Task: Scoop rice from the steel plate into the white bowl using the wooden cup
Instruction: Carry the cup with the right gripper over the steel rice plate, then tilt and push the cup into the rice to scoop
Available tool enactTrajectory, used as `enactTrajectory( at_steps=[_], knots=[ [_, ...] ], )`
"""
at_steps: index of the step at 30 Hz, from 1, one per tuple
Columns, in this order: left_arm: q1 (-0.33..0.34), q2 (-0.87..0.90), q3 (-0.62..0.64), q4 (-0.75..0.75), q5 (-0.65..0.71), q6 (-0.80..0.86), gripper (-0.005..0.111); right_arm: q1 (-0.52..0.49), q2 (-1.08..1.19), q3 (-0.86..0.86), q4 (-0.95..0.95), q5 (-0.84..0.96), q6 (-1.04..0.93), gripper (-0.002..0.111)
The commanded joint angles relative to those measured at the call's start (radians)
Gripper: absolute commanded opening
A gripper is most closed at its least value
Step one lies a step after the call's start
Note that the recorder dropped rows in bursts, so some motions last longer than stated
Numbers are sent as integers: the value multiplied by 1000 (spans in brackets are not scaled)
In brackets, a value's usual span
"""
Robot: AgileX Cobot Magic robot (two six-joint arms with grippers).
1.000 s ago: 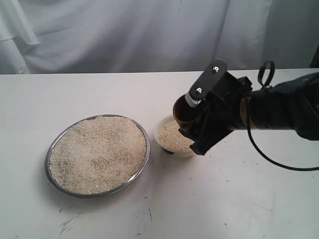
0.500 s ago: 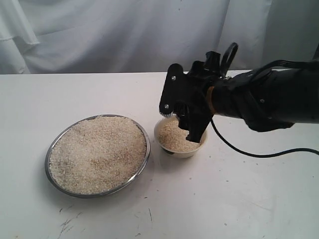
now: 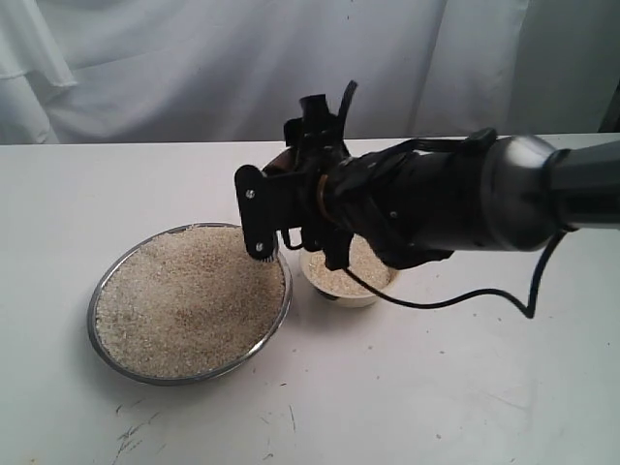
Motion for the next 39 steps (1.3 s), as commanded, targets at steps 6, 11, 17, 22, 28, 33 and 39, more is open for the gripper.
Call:
enactTrajectory(
  at_steps=[6,11,17,22,28,33,39],
  knots=[
    [2,-4,5,-2,-7,0,0,34,39,-11,-2,11,-118,0],
    [2,-4,5,-2,-7,0,0,34,54,-11,-2,-13,-193,0],
    [2,-4,5,-2,-7,0,0,55,122,-76,-2,21,-207,0],
    [2,-4,5,-2,-7,0,0,81,184,-160,-2,110,-207,0],
    [2,-4,5,-2,-7,0,0,113,241,-183,28,201,-285,0],
    [2,-4,5,-2,-7,0,0,131,246,-177,37,214,-293,0],
    [2,-4,5,-2,-7,0,0,140,246,-177,76,220,-367,0]
  ],
)
